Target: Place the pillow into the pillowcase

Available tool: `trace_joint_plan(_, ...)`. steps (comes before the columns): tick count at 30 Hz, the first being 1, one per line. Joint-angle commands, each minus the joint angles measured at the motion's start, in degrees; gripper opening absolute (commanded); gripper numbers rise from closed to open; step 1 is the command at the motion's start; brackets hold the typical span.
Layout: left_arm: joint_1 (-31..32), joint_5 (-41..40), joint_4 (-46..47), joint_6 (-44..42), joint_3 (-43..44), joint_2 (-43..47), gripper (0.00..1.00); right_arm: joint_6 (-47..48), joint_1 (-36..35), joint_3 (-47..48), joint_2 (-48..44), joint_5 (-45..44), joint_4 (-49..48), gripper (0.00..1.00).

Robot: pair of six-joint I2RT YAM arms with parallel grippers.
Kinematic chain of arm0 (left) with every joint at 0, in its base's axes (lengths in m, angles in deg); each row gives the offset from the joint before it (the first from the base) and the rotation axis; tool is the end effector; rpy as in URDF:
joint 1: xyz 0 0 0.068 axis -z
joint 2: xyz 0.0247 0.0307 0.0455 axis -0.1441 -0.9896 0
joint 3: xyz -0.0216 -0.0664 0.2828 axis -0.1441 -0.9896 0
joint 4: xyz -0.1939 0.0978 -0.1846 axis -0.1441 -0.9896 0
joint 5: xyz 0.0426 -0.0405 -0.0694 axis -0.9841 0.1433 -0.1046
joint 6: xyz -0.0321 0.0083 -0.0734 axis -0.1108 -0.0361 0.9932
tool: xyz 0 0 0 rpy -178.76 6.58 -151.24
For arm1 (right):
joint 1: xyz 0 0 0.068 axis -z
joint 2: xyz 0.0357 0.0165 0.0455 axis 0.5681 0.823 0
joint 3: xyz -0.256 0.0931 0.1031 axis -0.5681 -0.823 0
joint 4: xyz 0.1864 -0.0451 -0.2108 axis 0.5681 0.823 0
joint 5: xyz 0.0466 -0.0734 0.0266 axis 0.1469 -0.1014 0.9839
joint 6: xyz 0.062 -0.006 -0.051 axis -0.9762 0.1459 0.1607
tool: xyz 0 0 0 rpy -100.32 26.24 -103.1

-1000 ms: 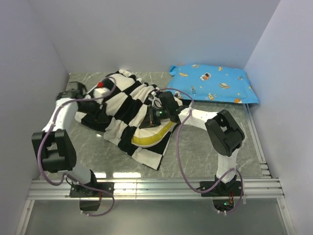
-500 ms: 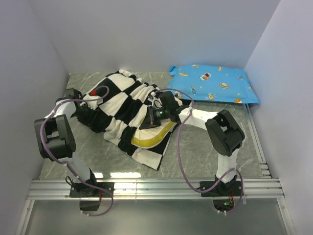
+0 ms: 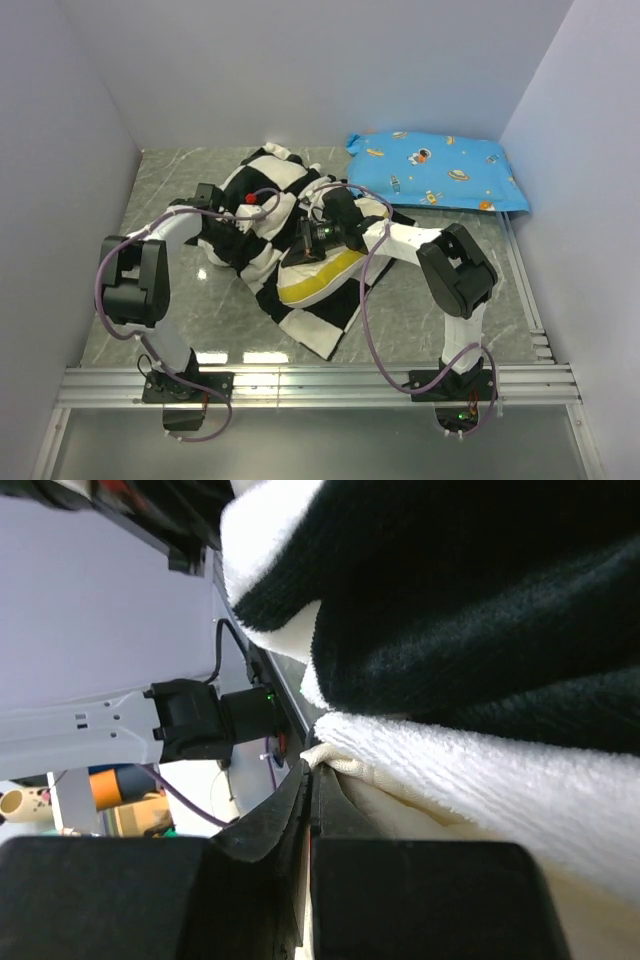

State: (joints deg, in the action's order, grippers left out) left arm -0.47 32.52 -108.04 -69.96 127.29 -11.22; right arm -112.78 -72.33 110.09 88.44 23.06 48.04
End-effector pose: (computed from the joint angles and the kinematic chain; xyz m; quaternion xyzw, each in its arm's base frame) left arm 0.3445 -0.0819 0.1587 0.3649 0.8881 -0.2211 0.1708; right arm 0.3289 0.3204 0.1783 -0.1341 0.8238 0.5472 0.0633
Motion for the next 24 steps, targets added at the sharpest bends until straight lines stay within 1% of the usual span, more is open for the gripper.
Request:
trace_joint_plan(1, -0.7, 15.7, -1.8, 0.9, -2.1, 5.5, 0.22, 2.1, 0.3, 1.2, -0.9, 1.6, -4.1, 0.0)
trace_joint_plan(2, -2.0, 15.7, -2.7, 0.1, -2.5, 7.0, 0.27, 3.6, 1.0, 2.0, -1.3, 1.5, -0.4, 0.0)
trace_joint_plan(3, -2.8, 15.6, -4.7, -1.3, -2.8, 10.3, 0.33, 8.4, 1.5, 2.5, -1.6, 0.9, 2.4, 0.0)
trace_joint_plan(4, -3.8, 15.6, -6.1, -2.1, -2.3, 11.9, 0.41, 11.1, 2.3, 3.0, -2.0, 1.1, 5.1, 0.0)
trace_joint_plan(5, -7.0, 16.8, -7.2, -2.4, -1.7, 13.3, 0.44, 13.9, 2.4, 3.6, -3.4, 0.8, 10.9, 0.0)
trace_joint_plan(6, -9.4, 17.2, -8.3, -1.3, -0.5, 15.1, 0.48, 19.3, 2.4, 3.4, -4.4, -0.6, 13.5, 0.05)
trace_joint_plan(7, -11.6, 17.3, -8.2, 0.3, 2.3, 15.5, 0.53, 21.5, 2.5, 3.0, -5.6, -1.8, 15.6, 0.14)
trace_joint_plan(8, -14.8, 14.8, -7.9, 1.8, 4.0, 15.3, 0.54, 23.1, 2.5, 2.0, -7.6, -2.5, 18.8, 0.26)
trace_joint_plan(9, -15.5, 12.0, -7.5, 4.5, 7.0, 14.5, 0.55, 25.3, 2.6, 1.9, -8.3, -4.0, 20.4, 0.48)
trace_joint_plan(10, -15.7, 9.6, -6.3, 5.1, 8.0, 14.1, 0.56, 26.2, 2.5, 1.9, -8.9, -4.9, 22.4, 0.52)
trace_joint_plan(12, -15.7, 3.7, -3.4, 5.6, 8.5, 13.9, 0.57, 27.9, 2.6, 1.8, -10.3, -6.1, 26.2, 0.53)
trace_joint_plan(13, -15.7, 1.1, 2.0, 6.7, 7.4, 13.8, 0.58, 28.2, 2.6, 1.7, -10.5, -7.7, 27.2, 0.55)
trace_joint_plan(14, -15.7, -1.8, 3.5, 7.7, 7.2, 13.3, 0.57, 28.6, 2.6, 1.7, -10.5, -8.1, 29.0, 0.56)
trace_joint_plan(15, -15.7, -5.5, 3.8, 7.1, 7.7, 11.0, 0.56, 29.8, 2.6, 1.8, -10.1, -8.7, 30.1, 0.56)
trace_joint_plan(18, -15.7, -10.6, 3.8, 6.9, 10.9, 5.0, 0.53, 30.6, 2.6, 1.7, -8.5, -9.0, 32.8, 0.57)
trace_joint_plan(20, -15.9, -12.8, 5.0, 7.2, 11.4, 2.6, 0.52, 30.8, 2.2, 1.7, -5.7, -7.2, 33.8, 0.61)
trace_joint_plan(22, -15.9, -16.5, 6.3, 8.5, 10.8, 0.2, 0.52, 31.5, 1.6, 2.0, -3.4, -6.0, 33.6, 0.65)
trace_joint_plan(23, -16.0, -17.9, 7.0, 9.0, 10.0, -1.0, 0.52, 31.0, 1.4, 1.6, -1.7, -5.5, 32.8, 0.71)
trace_joint_plan(24, -16.0, -18.7, 7.1, 9.1, 9.5, -1.6, 0.52, 30.9, 1.1, 1.8, -0.8, -4.9, 32.2, 0.73)
